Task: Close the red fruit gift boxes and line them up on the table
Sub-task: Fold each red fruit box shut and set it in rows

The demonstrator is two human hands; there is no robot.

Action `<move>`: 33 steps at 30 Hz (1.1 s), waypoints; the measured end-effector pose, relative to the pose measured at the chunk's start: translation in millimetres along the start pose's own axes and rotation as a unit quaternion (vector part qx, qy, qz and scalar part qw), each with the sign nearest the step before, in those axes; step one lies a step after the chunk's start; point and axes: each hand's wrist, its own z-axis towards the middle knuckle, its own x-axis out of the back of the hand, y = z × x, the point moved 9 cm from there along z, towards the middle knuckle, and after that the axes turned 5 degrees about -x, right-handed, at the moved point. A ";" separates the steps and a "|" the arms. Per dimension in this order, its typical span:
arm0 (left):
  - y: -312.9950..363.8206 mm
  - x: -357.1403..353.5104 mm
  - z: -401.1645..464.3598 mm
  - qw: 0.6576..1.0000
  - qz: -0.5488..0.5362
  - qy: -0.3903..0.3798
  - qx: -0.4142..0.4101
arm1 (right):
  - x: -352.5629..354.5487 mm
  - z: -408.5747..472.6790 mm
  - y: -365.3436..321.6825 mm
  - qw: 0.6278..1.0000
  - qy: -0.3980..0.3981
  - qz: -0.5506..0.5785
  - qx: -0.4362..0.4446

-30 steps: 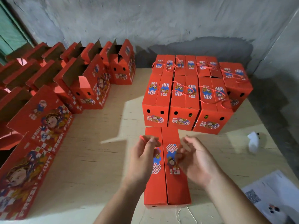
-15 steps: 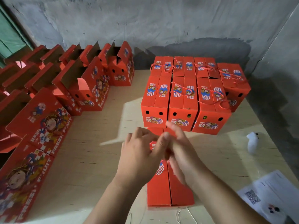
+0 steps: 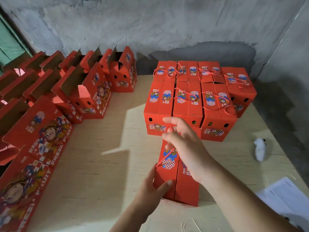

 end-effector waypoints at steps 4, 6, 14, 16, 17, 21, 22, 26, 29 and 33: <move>-8.7 -2.9 16.1 1.000 0.004 0.008 0.008 | 19.0 3.5 18.4 0.989 -0.034 -0.147 0.014; -13.6 -2.0 20.5 1.000 -0.006 0.006 0.017 | 35.9 5.0 29.5 0.956 -0.050 -0.289 0.027; -25.4 -11.9 30.5 0.996 -0.064 -0.026 0.052 | 106.0 -7.7 176.7 0.954 0.115 -0.197 -0.193; -24.2 -13.9 30.6 0.996 -0.067 -0.034 0.042 | 80.0 -20.8 215.0 0.964 0.068 -0.030 -0.255; -22.6 -16.1 29.9 0.996 -0.064 -0.041 0.036 | 67.6 -27.7 224.6 0.960 0.054 0.035 -0.271; -13.6 -27.4 27.5 0.996 -0.055 -0.068 0.014 | 65.2 -37.8 220.8 0.971 0.127 0.063 -0.191; -12.4 -32.2 26.4 0.995 -0.054 -0.077 0.011 | 67.3 -40.6 217.1 0.971 0.137 0.077 -0.181; -9.9 -69.5 20.0 0.989 -0.055 -0.139 -0.002 | 98.9 -58.7 206.2 0.971 0.176 0.062 -0.153; -4.4 -107.9 19.0 0.979 -0.071 -0.191 -0.015 | 130.9 -76.5 202.0 0.967 0.210 0.057 -0.133; 13.6 -161.2 26.2 0.961 -0.081 -0.264 -0.019 | 180.4 -102.6 202.1 0.947 0.289 0.047 -0.135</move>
